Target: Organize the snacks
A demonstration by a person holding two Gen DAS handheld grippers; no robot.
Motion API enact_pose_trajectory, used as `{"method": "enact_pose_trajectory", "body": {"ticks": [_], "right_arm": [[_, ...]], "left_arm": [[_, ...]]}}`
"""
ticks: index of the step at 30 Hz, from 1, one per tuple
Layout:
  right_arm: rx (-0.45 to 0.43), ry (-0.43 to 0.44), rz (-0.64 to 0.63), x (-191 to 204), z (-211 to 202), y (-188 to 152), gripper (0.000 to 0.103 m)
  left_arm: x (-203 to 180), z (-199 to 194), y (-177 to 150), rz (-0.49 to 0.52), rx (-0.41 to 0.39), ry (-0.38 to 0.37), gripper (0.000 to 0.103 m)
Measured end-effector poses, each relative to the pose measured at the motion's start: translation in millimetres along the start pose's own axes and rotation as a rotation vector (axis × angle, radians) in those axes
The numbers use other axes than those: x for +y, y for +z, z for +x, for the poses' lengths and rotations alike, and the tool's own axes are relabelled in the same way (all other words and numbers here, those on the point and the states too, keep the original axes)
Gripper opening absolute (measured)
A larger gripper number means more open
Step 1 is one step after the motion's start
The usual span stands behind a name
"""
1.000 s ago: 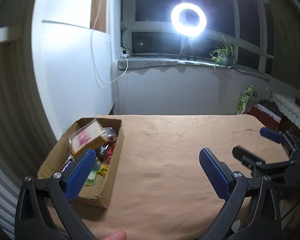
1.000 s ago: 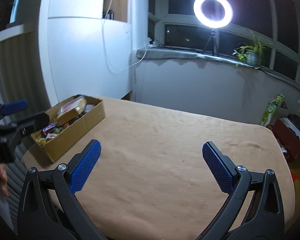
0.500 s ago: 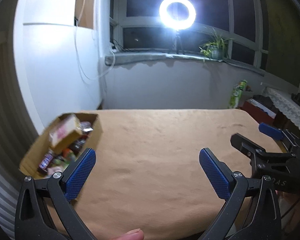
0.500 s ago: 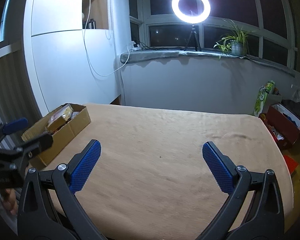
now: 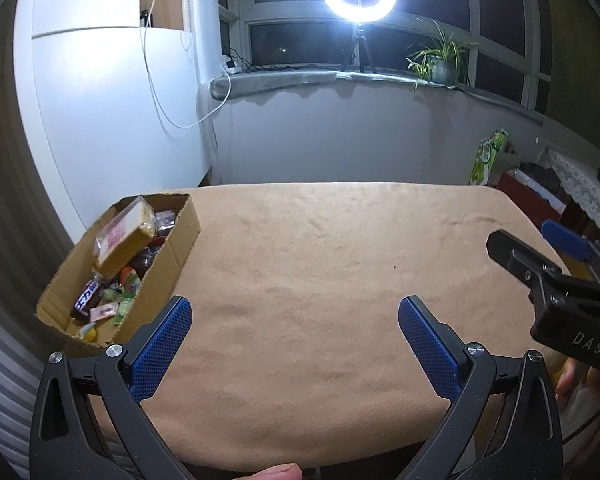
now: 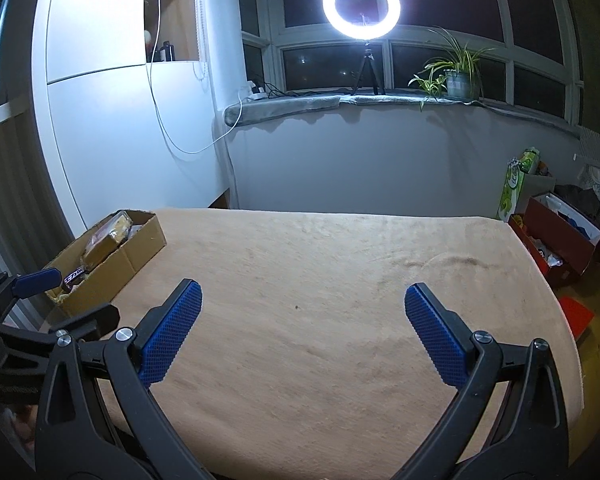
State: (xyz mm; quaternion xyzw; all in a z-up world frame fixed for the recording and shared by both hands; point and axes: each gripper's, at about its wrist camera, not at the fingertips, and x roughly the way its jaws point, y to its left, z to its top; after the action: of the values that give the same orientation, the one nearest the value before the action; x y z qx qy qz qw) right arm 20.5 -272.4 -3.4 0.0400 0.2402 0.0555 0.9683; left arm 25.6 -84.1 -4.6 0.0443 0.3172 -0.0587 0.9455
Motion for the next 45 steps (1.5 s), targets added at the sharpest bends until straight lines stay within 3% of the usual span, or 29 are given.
{"method": "enact_pose_trajectory", "body": {"ticks": [13, 45], "right_arm": [[0.012, 0.004, -0.014, 4, 0, 0, 0.103], [0.034, 0.009, -0.039, 19, 4, -4, 0.103]], "left_arm": [[3, -3, -4, 0.014, -0.030, -0.014, 0.103], [17, 5, -7, -0.028, 0.015, -0.038, 0.103]]}}
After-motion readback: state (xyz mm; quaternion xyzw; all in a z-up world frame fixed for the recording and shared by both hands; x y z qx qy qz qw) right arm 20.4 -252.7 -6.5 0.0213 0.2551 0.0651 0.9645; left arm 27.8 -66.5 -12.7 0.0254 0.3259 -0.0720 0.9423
